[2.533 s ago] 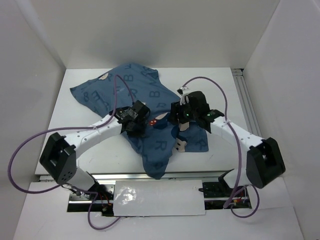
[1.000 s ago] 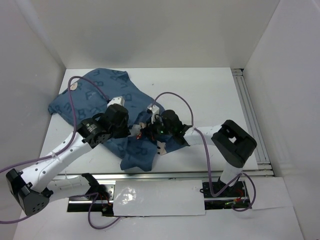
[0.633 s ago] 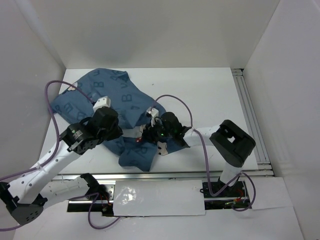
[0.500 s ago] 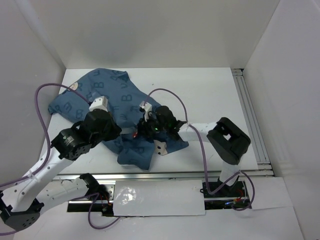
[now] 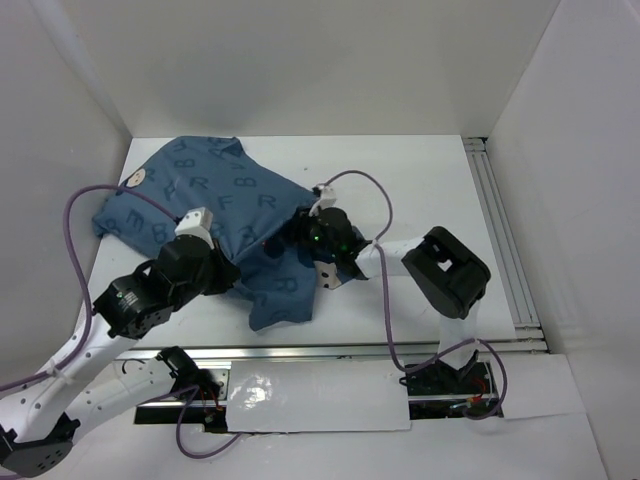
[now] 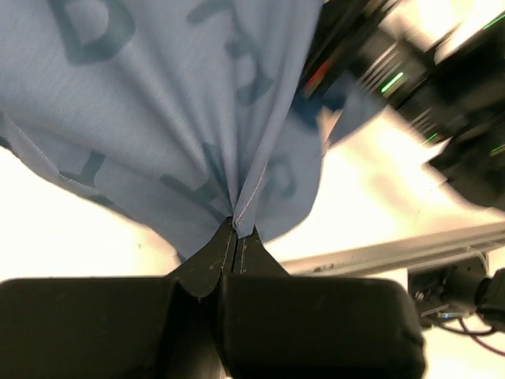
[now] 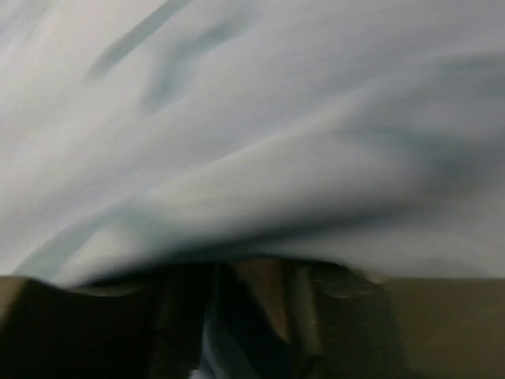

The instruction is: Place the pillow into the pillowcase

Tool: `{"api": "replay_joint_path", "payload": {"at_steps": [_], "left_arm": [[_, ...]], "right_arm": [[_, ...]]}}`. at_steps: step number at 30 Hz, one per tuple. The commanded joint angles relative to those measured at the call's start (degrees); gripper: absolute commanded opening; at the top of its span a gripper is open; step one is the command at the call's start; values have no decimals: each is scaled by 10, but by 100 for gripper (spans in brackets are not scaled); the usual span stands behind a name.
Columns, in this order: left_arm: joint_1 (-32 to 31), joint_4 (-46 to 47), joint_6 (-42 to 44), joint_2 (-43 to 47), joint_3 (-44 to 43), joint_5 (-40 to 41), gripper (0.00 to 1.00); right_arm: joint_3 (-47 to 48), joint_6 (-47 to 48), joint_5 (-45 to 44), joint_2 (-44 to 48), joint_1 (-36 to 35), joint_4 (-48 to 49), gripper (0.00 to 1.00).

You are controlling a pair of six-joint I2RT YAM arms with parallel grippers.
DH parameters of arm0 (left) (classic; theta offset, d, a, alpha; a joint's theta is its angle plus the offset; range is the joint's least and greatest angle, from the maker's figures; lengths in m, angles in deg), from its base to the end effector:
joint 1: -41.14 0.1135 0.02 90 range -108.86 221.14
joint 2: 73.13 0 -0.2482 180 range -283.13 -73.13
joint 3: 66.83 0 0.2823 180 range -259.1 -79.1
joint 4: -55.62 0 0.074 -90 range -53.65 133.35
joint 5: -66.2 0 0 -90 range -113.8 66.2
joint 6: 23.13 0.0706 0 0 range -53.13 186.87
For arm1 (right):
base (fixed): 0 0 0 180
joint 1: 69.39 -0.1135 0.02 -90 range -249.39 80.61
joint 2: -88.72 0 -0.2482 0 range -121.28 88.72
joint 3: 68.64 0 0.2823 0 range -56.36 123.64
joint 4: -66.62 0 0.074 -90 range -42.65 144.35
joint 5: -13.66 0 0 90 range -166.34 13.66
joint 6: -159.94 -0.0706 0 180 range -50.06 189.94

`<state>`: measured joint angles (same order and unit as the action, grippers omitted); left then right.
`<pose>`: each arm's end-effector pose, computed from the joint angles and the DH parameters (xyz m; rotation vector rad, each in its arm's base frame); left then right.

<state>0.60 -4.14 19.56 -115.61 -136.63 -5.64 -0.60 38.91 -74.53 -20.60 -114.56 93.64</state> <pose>0.1715 -0.1177 0.3350 -0.3155 2.1363 -0.5721 0.3188 0.3238 0.1259 -0.2610 1.9121 0.9499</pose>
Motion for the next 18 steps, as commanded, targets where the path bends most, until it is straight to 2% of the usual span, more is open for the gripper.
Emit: {"api": "replay_joint_path", "payload": {"at_steps": [1, 2, 4, 5, 6, 7, 8, 9, 11, 12, 13, 15, 17, 18], "left_arm": [[-3, -25, -33, 6, 36, -49, 0], [-3, -25, -33, 6, 46, -63, 0], [-3, -25, -28, 6, 75, -105, 0], [-3, -18, -22, 0, 86, -120, 0], [-3, -13, -15, -7, 95, -133, 4], [-3, -13, -8, -12, 109, -151, 14], [-3, -13, -2, -22, 114, -163, 43], [-3, -13, 5, -23, 114, -174, 59], [-3, -1, 13, -30, 114, -188, 77], [-3, -1, 13, -30, 114, -189, 92], [-3, 5, 13, -30, 102, -175, 100], [-3, 5, 13, -36, 82, -156, 100], [-3, 5, 19, -44, 44, -118, 100], [-3, 5, 19, -53, 31, -100, 100]], "right_arm": [[-19, -99, -183, 52, 62, 10, 49], [-19, -99, -183, 57, 74, 0, 60], [-19, -91, -198, 64, 80, -25, 66], [-12, -81, -198, 69, 95, -25, 74], [-7, -73, -186, 69, 101, -25, 76], [-7, -67, -181, 69, 107, -32, 77], [10, -60, -158, 69, 119, -38, 78], [19, -52, -143, 69, 126, -55, 80], [33, -27, -116, 63, 136, -76, 81], [39, -15, -82, 63, 143, -90, 81], [39, 2, -67, 63, 143, -90, 82], [23, 23, -11, 79, 143, -90, 88], [1, 46, 27, 109, 143, -107, 90], [-5, 55, 69, 124, 143, -134, 96]]}}
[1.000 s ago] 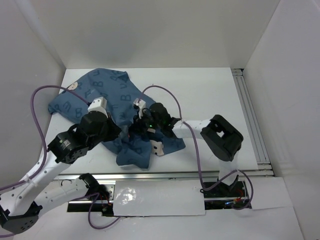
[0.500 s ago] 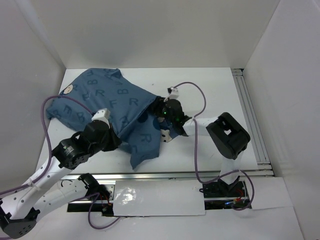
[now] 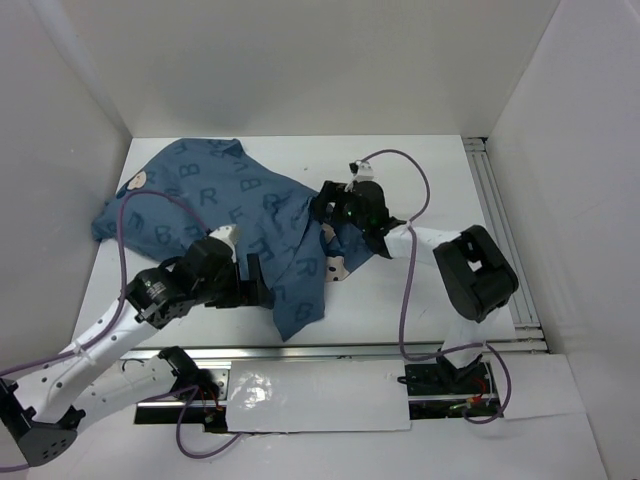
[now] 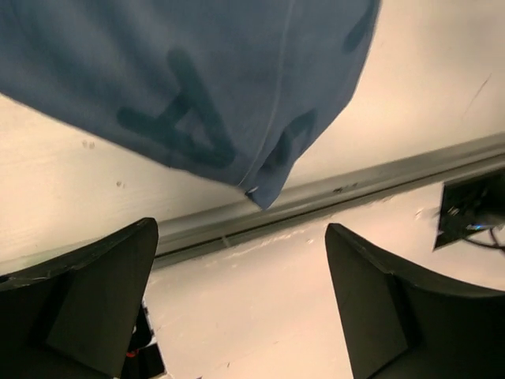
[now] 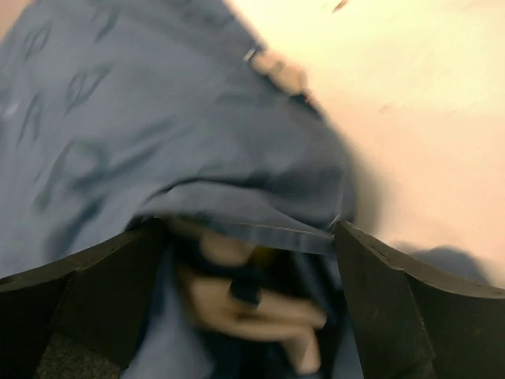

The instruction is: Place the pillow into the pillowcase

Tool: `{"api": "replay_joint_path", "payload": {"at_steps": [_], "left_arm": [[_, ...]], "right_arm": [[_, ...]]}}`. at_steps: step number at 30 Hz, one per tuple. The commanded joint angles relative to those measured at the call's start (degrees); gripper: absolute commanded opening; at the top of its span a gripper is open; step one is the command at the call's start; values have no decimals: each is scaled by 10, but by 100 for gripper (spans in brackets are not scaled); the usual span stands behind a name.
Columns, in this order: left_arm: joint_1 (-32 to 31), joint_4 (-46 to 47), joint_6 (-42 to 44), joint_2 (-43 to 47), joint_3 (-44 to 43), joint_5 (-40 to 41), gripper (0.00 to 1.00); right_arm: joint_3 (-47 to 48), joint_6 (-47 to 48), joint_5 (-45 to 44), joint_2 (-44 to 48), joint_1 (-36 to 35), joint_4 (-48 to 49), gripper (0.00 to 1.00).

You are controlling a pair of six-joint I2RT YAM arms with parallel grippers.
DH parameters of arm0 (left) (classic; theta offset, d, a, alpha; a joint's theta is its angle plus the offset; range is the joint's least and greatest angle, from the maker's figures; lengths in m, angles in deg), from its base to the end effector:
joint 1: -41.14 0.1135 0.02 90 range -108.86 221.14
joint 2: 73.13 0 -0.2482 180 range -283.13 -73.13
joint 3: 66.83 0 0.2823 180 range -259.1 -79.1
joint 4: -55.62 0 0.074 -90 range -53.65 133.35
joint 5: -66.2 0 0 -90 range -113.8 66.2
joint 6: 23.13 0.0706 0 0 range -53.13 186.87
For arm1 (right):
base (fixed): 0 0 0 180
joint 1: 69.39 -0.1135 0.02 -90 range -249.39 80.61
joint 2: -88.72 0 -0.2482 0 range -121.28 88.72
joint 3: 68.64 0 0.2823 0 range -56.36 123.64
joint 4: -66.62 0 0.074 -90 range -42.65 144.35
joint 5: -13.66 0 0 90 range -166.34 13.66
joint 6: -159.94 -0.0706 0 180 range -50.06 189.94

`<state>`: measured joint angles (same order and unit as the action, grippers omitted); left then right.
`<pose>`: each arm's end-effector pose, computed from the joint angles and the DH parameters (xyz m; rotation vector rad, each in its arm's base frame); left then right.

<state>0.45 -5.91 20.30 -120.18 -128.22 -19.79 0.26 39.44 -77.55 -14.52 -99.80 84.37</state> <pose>0.1720 -0.1413 0.2591 -0.1616 2.4816 -0.6096 0.3876 0.2257 0.1546 0.0166 1.9225 0.7089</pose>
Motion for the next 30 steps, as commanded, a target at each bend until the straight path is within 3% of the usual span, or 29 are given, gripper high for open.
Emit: {"api": "replay_joint_path", "payload": {"at_steps": [1, 4, 8, 11, 15, 23, 25, 27, 28, 30], "left_arm": [[-2, 22, 11, -15, -68, 58, 100], [10, -6, -8, -72, -152, 121, 100], [31, -19, 2, -175, -280, 158, 100], [82, -7, 15, -242, -310, 164, 100], [188, 2, 20, -330, -316, 105, 100], [245, 29, 16, -459, -266, 115, 92], [245, 47, 29, -508, -253, 90, 68], [227, 72, 40, -546, -246, 57, 38], [206, 79, 45, -583, -256, 42, 3], [175, 117, 70, -617, -281, -22, 0]], "right_arm": [[-19, 59, 116, 77, -4, -57, 96], [-48, 83, 109, 141, -10, -138, 100], [-116, 64, 18, 229, -34, -201, 100], [-156, 38, -12, 286, -40, -253, 100], [-191, 26, -19, 339, -40, -299, 100], [-208, 40, -49, 378, -21, -333, 100], [-208, 47, -49, 371, -14, -327, 100], [-202, 55, -35, 362, -5, -321, 100], [-196, 60, -26, 357, 3, -321, 100], [-196, 65, -20, 348, 11, -314, 100]]}}
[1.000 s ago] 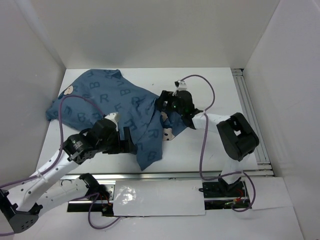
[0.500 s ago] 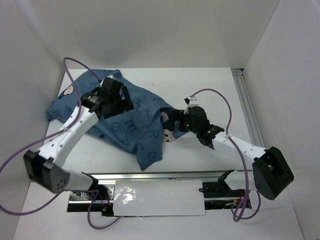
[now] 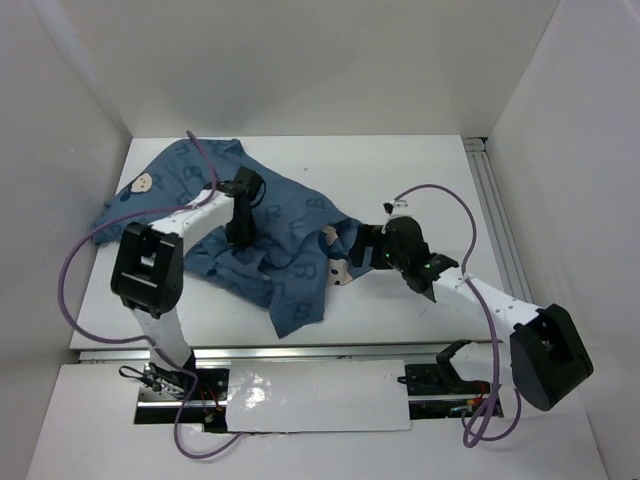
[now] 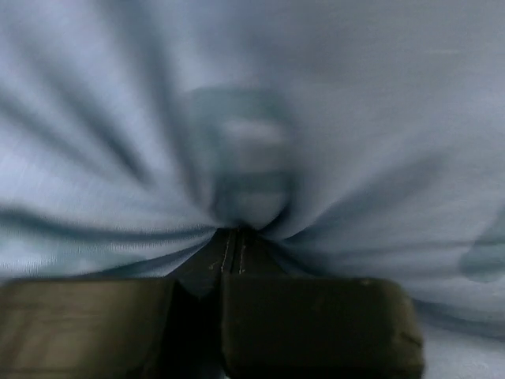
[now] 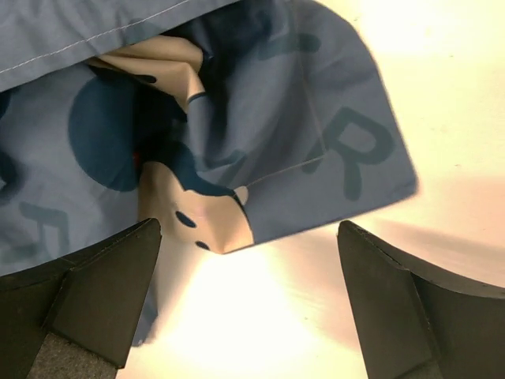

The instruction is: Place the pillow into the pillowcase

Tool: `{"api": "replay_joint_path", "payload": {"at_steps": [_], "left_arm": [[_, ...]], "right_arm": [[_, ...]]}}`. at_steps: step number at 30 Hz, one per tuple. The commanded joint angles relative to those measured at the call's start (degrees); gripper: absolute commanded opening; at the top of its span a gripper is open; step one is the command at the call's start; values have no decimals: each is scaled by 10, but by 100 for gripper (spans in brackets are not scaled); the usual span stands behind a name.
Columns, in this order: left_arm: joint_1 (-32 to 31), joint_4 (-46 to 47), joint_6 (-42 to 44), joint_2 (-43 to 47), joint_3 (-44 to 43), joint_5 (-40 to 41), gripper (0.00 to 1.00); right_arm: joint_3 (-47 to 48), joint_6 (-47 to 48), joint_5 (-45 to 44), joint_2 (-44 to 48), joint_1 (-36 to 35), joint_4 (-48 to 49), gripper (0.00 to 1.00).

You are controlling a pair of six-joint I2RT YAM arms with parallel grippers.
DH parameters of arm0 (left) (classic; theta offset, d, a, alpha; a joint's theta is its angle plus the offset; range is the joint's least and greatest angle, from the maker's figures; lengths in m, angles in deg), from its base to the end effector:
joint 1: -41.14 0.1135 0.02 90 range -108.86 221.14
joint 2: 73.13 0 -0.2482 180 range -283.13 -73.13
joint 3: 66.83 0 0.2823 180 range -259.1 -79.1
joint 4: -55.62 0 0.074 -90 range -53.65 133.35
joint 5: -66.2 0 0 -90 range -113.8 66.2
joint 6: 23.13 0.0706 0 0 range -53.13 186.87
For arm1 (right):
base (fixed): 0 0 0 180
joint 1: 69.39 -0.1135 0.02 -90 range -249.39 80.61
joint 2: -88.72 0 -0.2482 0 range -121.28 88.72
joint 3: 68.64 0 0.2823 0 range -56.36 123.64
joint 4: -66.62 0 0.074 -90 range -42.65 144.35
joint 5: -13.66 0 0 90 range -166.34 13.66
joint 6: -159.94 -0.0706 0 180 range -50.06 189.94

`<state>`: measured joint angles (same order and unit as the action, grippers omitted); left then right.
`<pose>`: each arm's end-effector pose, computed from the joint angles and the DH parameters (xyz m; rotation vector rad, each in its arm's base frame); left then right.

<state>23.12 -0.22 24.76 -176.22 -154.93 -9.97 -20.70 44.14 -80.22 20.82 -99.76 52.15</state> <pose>0.3815 -0.1064 0.1476 -0.6250 2.6607 0.0556 0.2708 0.1532 0.1654 -0.0487 2.2108 0.4824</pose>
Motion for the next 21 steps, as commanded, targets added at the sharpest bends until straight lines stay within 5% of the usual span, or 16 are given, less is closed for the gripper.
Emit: {"api": "replay_joint_path", "payload": {"at_steps": [1, 8, 12, 13, 15, 20, 21], "left_arm": [[-87, 76, 32, -73, -26, -145, 0], [-216, 118, 62, -235, -278, -352, 0], [-229, 80, 75, -276, -417, -384, 3], [-229, 72, 75, -260, -427, -350, 9], [-198, 67, 80, -222, -404, -312, 37], [-88, 61, 55, -57, -229, -186, 74], [-73, 61, 48, 1, -200, -164, 97]], "right_arm": [[19, 18, 6, -14, 24, 8, 100], [54, -12, -15, -28, 116, 2, 100], [101, -12, -38, -22, 175, -48, 100], [112, -7, -45, -22, 186, -62, 100], [138, 7, -58, -17, 214, -103, 100], [178, 8, -130, -5, 264, -198, 100], [189, 2, -158, 2, 270, -230, 100]]}}
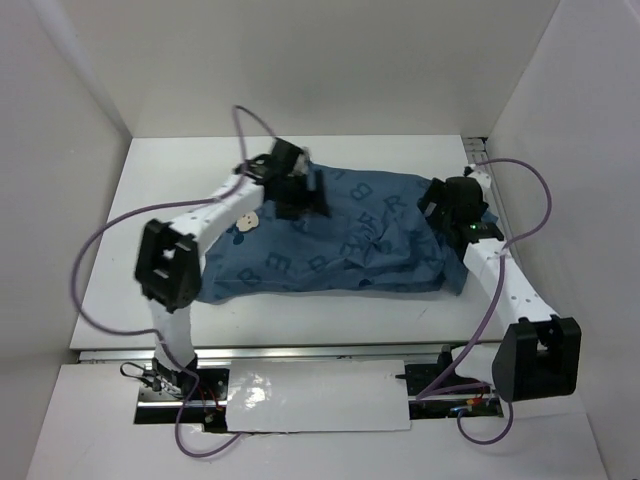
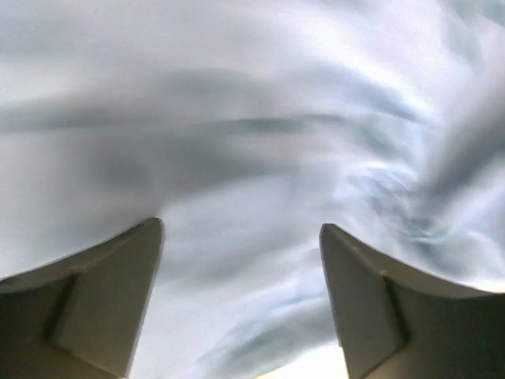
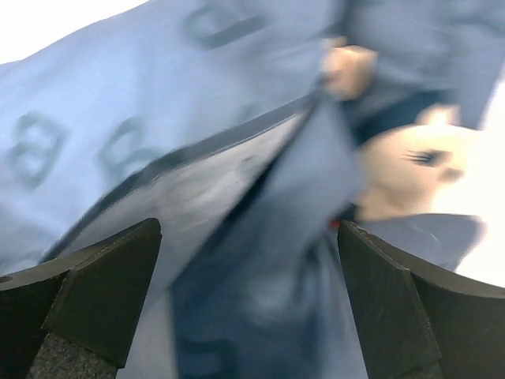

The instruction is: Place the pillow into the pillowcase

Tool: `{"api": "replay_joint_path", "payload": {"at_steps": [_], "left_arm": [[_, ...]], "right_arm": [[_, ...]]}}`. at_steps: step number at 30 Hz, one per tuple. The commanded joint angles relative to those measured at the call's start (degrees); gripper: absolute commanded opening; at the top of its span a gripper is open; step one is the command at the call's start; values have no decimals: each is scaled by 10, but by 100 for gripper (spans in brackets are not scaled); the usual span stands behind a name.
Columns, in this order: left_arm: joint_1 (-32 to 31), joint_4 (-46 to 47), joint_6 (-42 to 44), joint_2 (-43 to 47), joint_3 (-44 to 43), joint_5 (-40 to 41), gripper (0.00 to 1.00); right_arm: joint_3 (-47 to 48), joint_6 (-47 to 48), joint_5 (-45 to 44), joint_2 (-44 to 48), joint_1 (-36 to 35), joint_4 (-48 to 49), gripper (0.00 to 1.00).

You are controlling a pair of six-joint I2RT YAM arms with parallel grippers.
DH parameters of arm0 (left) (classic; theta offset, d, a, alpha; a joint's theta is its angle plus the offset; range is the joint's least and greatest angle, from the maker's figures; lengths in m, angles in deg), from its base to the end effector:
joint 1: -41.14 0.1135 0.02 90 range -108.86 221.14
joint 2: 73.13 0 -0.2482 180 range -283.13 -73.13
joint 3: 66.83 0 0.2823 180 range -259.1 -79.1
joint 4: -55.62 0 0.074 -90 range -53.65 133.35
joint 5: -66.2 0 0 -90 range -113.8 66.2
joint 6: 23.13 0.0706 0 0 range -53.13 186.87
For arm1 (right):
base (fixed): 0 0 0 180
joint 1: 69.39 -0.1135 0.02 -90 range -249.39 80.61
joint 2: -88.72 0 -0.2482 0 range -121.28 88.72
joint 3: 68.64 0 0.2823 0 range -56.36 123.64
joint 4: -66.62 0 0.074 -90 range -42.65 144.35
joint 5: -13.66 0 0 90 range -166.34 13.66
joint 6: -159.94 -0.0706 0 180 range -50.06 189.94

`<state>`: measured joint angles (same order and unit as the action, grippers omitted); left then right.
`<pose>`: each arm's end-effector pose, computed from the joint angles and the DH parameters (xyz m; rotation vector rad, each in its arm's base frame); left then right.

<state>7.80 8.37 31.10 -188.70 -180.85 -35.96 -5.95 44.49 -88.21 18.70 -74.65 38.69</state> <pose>0.4125 -0.2892 0.2221 0.0482 2.5598 -0.7698 0.3320 0.0160 0.2281 0.4951 2.1151 0.0799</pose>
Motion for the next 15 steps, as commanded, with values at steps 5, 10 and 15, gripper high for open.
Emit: {"api": "replay_joint_path", "payload": {"at_steps": [5, 10, 15], "left_arm": [[177, -79, -95, 272, 244, 201, 100], [286, -87, -140, 370, 395, 201, 100], [353, -50, -163, 424, 524, 194, 100]], "right_arm": [[65, -52, -159, 55, 44, -185, 100], [34, -81, -154, 118, 56, -228, 100], [22, -74, -119, 146, 56, -260, 100]]}}
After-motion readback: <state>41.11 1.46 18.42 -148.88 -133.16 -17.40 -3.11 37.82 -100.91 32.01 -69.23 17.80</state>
